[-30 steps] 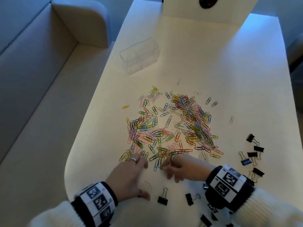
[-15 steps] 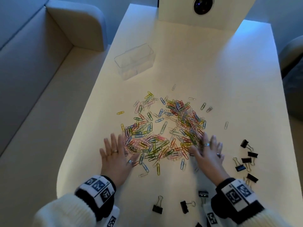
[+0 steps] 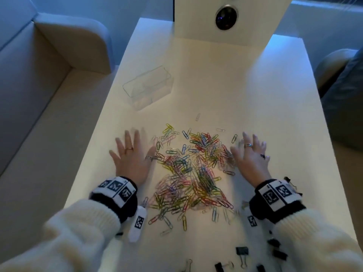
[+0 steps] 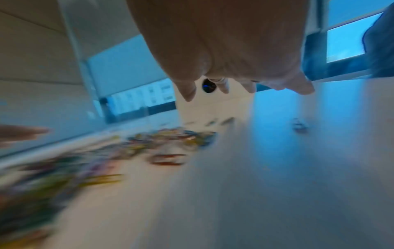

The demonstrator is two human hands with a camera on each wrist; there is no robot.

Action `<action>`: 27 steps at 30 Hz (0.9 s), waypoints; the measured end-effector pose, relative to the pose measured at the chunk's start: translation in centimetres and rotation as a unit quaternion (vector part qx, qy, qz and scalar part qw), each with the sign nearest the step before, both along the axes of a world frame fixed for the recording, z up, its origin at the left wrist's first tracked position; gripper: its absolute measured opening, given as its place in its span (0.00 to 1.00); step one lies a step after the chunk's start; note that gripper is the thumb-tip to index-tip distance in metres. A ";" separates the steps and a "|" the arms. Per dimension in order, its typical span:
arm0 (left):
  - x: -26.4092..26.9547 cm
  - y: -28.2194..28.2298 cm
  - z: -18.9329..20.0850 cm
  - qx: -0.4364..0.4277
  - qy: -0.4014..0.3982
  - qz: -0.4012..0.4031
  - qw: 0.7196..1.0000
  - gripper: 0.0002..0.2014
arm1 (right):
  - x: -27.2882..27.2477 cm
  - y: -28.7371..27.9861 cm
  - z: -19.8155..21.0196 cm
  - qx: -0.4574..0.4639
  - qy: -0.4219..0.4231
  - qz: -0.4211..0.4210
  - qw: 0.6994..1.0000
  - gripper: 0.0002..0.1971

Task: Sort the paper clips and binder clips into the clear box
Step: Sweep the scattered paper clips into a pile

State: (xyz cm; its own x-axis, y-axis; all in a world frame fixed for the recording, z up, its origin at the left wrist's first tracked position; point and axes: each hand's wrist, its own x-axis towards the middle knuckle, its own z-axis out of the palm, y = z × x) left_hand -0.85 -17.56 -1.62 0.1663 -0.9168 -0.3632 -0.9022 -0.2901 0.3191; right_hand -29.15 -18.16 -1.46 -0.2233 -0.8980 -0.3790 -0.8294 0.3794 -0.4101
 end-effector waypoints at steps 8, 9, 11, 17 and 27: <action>-2.6 -1.4 -3.2 0.084 -0.051 -0.062 0.993 0.37 | 1.3 -1.5 -2.2 0.093 0.033 0.003 0.995 0.36; -3.6 -1.0 -3.1 0.080 -0.047 -0.083 0.992 0.37 | 2.6 -1.0 -2.3 0.092 0.025 0.035 0.995 0.35; -5.3 -0.4 -2.9 0.074 -0.016 -0.129 0.989 0.37 | 5.0 -0.2 -2.3 0.091 0.009 0.091 0.992 0.35; -6.7 -5.7 -1.5 0.025 0.067 -0.176 0.982 0.35 | 4.6 -2.2 -0.9 0.041 -0.057 0.074 0.995 0.34; -9.7 -12.1 -1.7 0.092 0.004 -0.421 0.902 0.29 | 5.2 -1.5 -1.5 0.073 -0.017 0.241 0.968 0.28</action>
